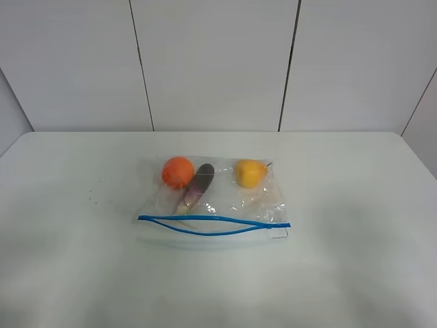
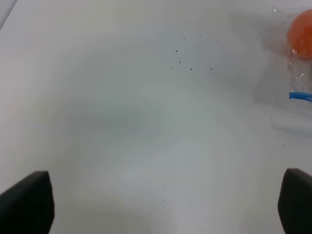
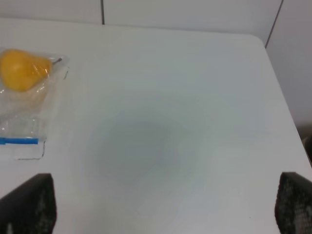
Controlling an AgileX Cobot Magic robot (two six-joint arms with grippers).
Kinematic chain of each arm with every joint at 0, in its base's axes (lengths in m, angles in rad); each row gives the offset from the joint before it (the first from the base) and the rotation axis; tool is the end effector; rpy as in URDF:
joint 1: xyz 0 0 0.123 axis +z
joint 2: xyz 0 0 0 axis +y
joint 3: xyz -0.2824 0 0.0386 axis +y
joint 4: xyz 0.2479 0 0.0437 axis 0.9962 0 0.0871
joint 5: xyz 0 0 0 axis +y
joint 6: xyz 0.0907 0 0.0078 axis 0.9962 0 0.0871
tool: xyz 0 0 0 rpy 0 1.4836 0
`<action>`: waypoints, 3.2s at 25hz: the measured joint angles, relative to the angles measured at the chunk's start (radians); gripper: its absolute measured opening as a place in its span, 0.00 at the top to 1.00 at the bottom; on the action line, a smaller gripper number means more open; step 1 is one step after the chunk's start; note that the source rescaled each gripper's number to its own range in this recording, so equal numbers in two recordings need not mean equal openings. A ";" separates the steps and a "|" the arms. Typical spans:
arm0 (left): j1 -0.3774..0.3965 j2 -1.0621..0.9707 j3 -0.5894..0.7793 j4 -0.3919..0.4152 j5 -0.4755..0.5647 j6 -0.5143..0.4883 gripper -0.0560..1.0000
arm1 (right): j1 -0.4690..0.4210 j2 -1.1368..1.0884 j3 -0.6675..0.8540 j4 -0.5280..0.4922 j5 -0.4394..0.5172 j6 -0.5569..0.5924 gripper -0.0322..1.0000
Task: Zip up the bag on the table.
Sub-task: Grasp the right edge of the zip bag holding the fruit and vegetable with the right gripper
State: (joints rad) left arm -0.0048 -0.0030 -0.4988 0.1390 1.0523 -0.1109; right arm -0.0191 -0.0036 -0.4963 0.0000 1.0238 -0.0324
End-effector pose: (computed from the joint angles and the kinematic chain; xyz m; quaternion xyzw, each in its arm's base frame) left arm -0.0052 0.0110 0.2781 -0.0474 0.8472 0.0390 0.5277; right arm -0.0035 0.0001 0.2791 -0.0056 0.8435 -0.0138 0.5370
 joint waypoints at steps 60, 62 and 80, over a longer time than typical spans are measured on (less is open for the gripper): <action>0.000 0.000 0.000 0.023 0.000 0.000 0.00 | -0.175 2.052 -0.579 1.167 0.156 -1.042 0.00; 0.000 0.000 0.000 0.023 0.000 0.000 0.00 | -0.175 2.085 -0.579 1.171 0.164 -1.052 0.00; 0.000 0.000 0.000 0.040 0.000 0.000 0.00 | -0.078 2.134 -0.579 1.214 0.131 -1.085 0.00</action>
State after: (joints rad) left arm -0.0048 -0.0030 -0.4988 0.1787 1.0523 -0.1109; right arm -0.0976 2.1304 -1.0758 1.2142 1.1547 -1.1175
